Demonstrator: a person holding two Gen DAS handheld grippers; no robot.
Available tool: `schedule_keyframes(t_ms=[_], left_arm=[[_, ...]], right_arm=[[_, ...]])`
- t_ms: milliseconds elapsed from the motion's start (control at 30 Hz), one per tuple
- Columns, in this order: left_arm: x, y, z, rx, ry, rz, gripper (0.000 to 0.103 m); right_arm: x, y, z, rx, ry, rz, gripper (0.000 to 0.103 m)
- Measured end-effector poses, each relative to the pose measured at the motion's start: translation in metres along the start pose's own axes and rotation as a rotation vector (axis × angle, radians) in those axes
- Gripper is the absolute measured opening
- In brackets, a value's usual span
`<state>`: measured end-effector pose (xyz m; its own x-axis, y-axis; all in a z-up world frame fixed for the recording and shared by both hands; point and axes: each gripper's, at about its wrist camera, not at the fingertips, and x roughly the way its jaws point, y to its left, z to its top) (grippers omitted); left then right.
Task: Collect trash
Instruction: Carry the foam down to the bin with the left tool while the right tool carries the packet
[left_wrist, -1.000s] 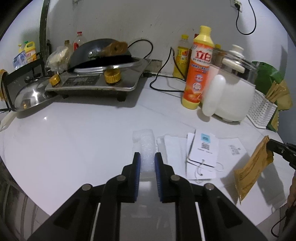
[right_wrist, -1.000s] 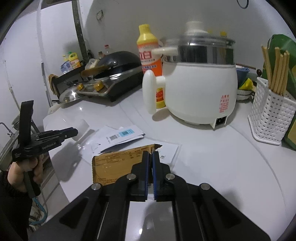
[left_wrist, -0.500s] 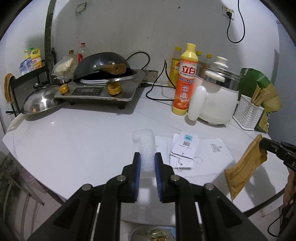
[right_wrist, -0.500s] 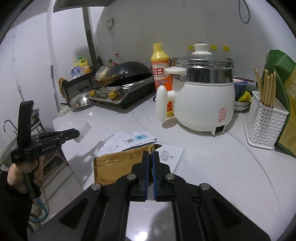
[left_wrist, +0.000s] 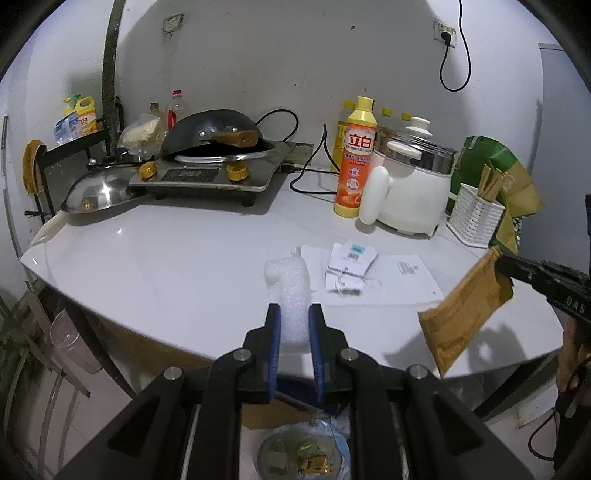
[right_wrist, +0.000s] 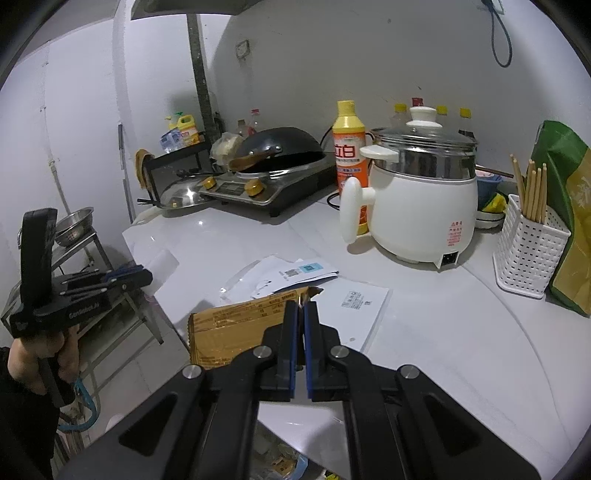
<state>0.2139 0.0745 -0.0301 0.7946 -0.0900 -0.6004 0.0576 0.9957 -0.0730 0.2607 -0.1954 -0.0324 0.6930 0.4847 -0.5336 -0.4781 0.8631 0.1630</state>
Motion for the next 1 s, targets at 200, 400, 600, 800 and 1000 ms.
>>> schedule_keyframes(t_ms=[200, 400, 600, 800, 1000], left_arm=[[-0.017, 0.004, -0.021, -0.026, 0.003, 0.005, 0.014], [-0.035, 0.011, -0.041, -0.053, -0.007, 0.001, 0.014], [-0.046, 0.01, -0.059, -0.05, 0.002, 0.0, 0.014], [-0.051, 0.013, -0.086, -0.075, 0.021, 0.001, 0.014], [-0.044, 0.021, -0.122, -0.117, 0.065, -0.01, 0.014]], right_arm=[[-0.008, 0.017, -0.008, -0.019, 0.013, 0.027, 0.003], [-0.016, 0.034, -0.016, -0.045, 0.022, 0.039, 0.003], [-0.02, 0.049, -0.031, -0.063, 0.042, 0.061, 0.003], [-0.014, 0.065, -0.053, -0.096, 0.082, 0.092, 0.003], [0.001, 0.082, -0.084, -0.141, 0.146, 0.104, 0.003]])
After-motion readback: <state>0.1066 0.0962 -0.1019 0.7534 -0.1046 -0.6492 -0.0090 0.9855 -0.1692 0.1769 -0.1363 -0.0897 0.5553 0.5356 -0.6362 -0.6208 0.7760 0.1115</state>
